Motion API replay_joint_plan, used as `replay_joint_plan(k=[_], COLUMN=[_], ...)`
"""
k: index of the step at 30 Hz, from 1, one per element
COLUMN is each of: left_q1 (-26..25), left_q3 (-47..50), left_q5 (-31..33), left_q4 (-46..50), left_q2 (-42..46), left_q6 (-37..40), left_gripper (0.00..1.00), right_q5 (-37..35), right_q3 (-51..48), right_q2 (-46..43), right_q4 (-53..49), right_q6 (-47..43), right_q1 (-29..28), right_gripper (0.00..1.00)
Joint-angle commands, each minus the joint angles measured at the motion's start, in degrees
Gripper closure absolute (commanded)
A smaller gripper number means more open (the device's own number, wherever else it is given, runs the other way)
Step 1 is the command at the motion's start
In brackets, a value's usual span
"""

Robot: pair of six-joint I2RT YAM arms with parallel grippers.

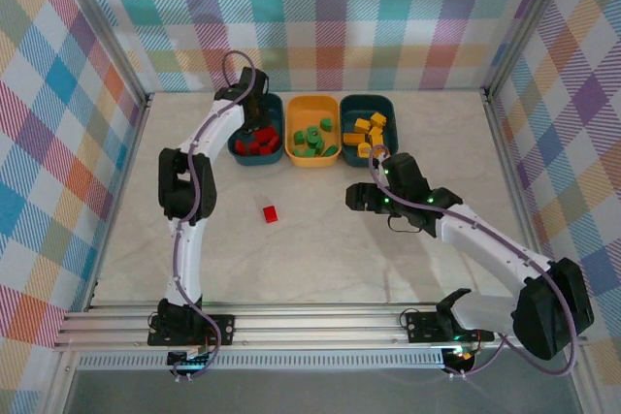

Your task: Sort the legos into containers by color

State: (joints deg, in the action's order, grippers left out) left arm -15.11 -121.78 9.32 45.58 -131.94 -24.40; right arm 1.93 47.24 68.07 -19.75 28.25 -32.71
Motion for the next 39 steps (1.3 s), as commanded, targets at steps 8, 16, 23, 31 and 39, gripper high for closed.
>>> replay_joint_plan(k=[8, 16, 23, 31, 39], left_q1=[-0.37, -11.07, -16.84, -17.84, -17.84], left_q3=[5.54, 43.81, 55.31, 57.0, 54.15], left_q5=[-4.11, -4.17, -6.04, -3.93, -1.91], left_q4=[2.78, -7.83, -10.22, -10.98, -11.16], left_q2=[11.35, 29.37, 28.3, 26.67, 26.89], left_q6=[0.18, -10.89, -15.48, -15.71, -13.34], left_gripper=[0.26, 0.22, 0.27, 0.35, 0.77], right_q5=[-1.19, 0.82, 2.15, 2.18, 2.29], right_q3=[1.65, 1.34, 0.76, -1.88, -0.51], right_q2=[-3.56, -1.11, 1.62, 1.97, 2.41], right_q4=[-2.75, -0.29, 0.99, 2.48, 1.65], right_q6=[-0.63, -0.19, -0.2, 1.46, 0.95], right_q1=[-0.34, -0.38, -0.41, -0.43, -0.43], right_gripper=[0.24, 0.24, 0.24, 0.24, 0.25])
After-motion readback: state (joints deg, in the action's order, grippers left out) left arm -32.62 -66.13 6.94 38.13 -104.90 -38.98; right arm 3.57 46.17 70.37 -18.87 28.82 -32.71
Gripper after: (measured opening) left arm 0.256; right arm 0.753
